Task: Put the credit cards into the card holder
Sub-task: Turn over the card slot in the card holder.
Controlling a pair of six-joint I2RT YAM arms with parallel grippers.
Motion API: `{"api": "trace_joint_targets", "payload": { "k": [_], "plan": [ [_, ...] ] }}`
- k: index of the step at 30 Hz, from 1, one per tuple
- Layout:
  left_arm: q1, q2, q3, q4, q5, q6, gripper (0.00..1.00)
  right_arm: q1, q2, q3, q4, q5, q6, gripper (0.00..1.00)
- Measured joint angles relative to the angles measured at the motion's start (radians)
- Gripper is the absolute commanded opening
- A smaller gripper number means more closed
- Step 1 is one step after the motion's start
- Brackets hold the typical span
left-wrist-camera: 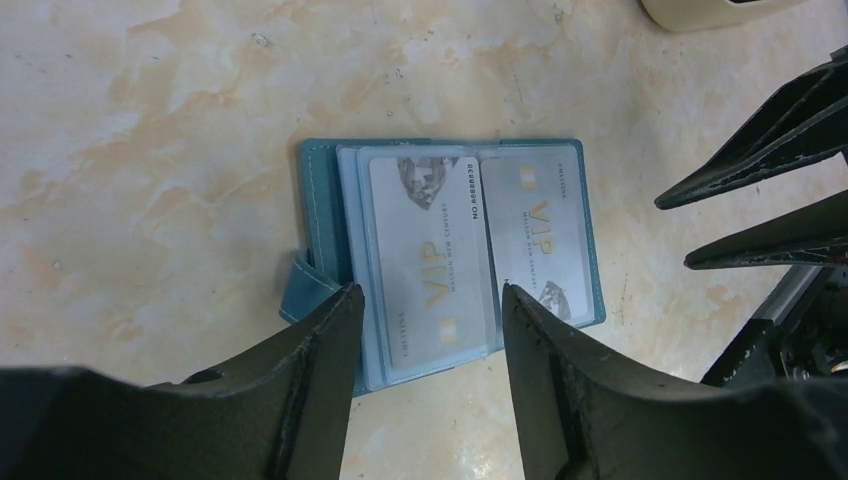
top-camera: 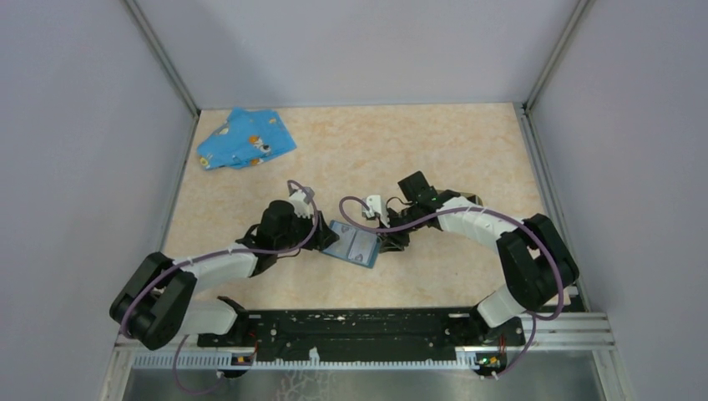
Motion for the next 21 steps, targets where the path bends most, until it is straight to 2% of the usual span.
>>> {"api": "trace_joint_targets", "payload": {
  "k": [7, 10, 14, 21],
  "plan": [
    [0.000, 0.090, 0.052, -0.027, 0.035, 0.003, 0.52, 0.000, 0.006, 0.000, 0.006, 0.005, 0.020, 0.33],
    [0.000, 0.101, 0.063, -0.041, 0.040, 0.005, 0.53, 0.000, 0.021, 0.000, 0.026, 0.005, 0.046, 0.31],
    [0.000, 0.102, 0.074, -0.067, 0.039, 0.010, 0.60, 0.004, 0.050, 0.001, 0.050, 0.005, 0.091, 0.29],
    [0.000, 0.101, 0.082, -0.098, 0.022, 0.027, 0.60, 0.024, 0.110, 0.012, 0.090, 0.014, 0.200, 0.26]
  ]
}}
